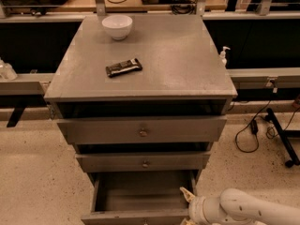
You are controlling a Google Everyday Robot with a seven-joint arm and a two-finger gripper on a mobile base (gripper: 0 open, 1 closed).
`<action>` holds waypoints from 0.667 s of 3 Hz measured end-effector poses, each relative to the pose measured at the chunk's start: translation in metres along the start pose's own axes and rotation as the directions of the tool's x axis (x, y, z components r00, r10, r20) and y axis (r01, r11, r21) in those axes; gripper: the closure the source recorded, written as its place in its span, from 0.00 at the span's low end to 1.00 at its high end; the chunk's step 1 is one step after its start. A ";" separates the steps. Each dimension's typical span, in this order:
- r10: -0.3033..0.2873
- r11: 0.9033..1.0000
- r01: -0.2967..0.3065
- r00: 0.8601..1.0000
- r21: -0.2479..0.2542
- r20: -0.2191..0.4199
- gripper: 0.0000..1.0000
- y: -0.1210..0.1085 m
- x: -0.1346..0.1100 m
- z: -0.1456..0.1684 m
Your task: Close bottom drawer
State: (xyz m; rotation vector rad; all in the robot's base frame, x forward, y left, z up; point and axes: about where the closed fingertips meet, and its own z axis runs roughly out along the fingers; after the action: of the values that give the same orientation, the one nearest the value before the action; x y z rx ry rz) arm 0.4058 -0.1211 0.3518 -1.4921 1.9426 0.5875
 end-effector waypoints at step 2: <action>-0.001 0.997 0.007 0.997 0.083 -0.071 0.39 -0.021 0.082 0.038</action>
Offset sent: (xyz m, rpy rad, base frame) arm 0.0181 -0.0618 -0.1353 -0.1540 -0.0899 -0.0599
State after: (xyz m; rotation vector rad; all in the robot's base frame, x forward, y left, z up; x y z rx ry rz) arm 0.4188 -0.1575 0.2681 -1.4828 1.9931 0.4520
